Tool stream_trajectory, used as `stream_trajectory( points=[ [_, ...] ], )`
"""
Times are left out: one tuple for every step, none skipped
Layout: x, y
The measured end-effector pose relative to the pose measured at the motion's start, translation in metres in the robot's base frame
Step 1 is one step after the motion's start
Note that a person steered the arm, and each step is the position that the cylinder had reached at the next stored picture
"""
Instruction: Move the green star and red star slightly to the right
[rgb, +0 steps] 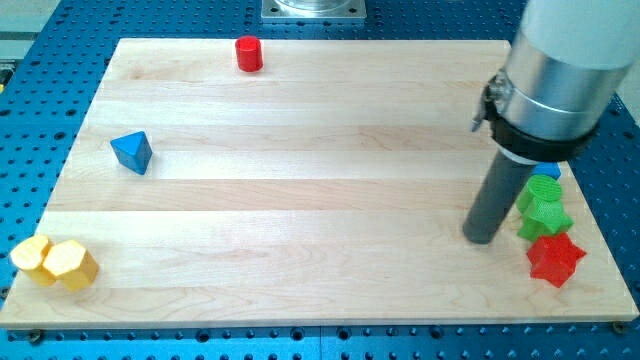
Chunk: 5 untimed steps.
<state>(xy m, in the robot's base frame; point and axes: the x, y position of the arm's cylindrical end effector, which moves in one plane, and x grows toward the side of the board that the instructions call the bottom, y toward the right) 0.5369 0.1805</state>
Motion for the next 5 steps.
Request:
stream_trajectory(
  points=[
    [0.0, 0.01],
    [0.0, 0.018],
    [0.0, 0.029],
    [0.0, 0.037],
    [-0.002, 0.007]
  ],
)
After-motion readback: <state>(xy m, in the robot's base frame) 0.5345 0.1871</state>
